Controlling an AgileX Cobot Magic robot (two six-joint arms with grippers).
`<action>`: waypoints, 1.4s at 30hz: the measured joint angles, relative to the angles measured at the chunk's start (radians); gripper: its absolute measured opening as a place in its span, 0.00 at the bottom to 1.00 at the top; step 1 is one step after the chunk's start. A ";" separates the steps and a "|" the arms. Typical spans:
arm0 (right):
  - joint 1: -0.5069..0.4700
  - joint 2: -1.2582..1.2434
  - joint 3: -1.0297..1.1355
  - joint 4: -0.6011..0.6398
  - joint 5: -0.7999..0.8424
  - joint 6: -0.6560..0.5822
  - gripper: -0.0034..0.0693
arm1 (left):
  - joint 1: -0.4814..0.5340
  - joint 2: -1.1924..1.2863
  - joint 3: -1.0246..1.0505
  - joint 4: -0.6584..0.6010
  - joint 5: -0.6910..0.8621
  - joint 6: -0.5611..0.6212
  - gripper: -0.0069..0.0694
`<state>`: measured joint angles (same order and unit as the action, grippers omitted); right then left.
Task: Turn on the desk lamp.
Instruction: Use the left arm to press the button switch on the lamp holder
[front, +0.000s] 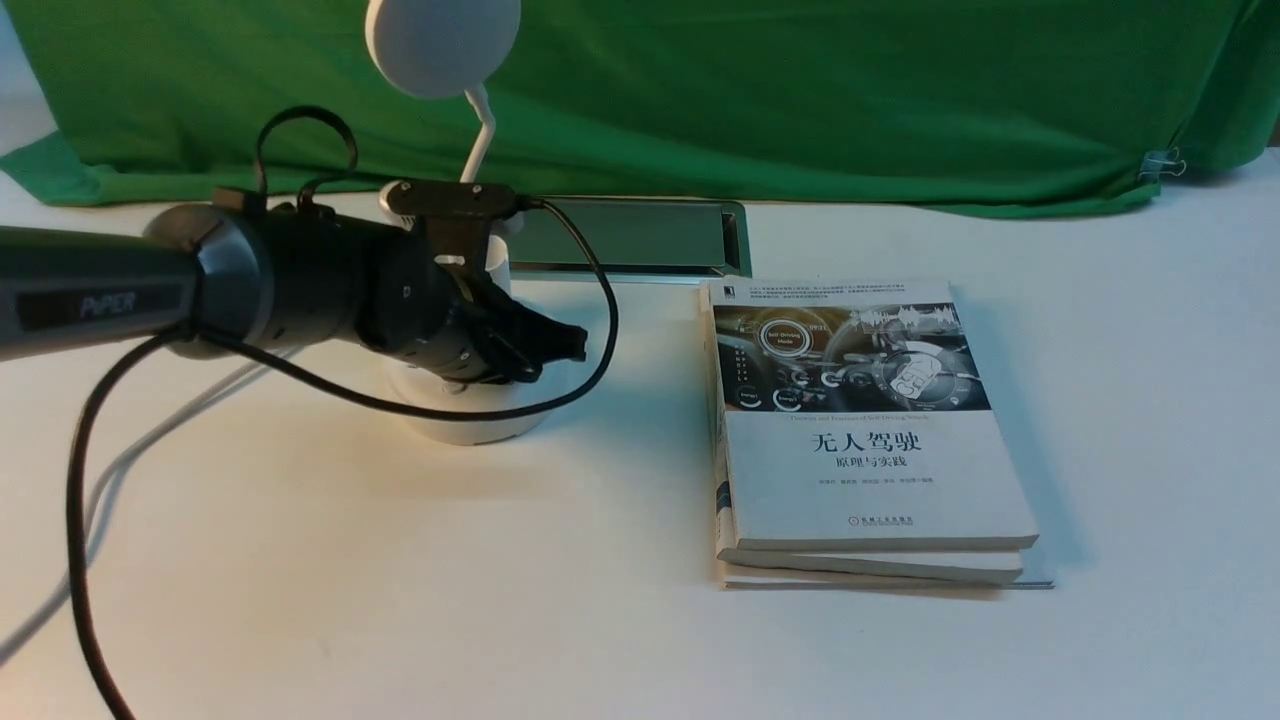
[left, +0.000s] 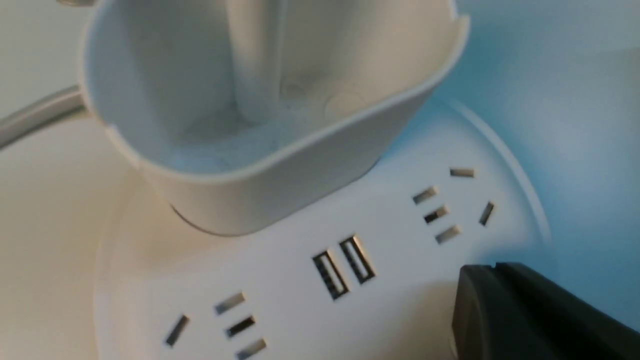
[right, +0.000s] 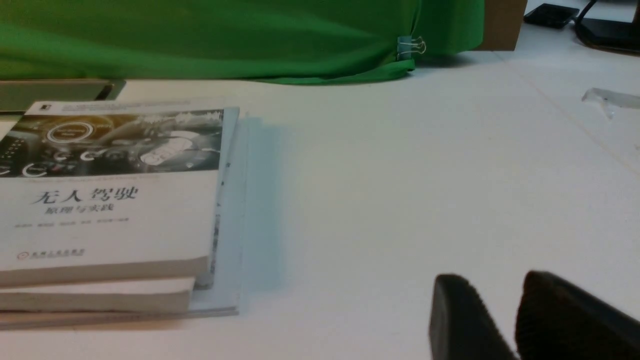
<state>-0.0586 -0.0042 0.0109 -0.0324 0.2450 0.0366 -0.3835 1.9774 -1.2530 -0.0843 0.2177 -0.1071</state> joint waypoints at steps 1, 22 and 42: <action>0.000 0.000 0.000 0.000 0.000 0.000 0.38 | 0.000 0.004 -0.001 0.001 -0.006 0.000 0.12; 0.000 0.000 0.000 0.000 0.000 0.001 0.38 | 0.000 -0.030 0.031 0.049 -0.030 -0.025 0.12; 0.000 0.000 0.000 0.000 -0.001 0.001 0.38 | 0.000 -0.020 0.031 0.045 -0.011 -0.026 0.12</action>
<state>-0.0586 -0.0042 0.0109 -0.0324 0.2437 0.0372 -0.3835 1.9575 -1.2218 -0.0398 0.2065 -0.1327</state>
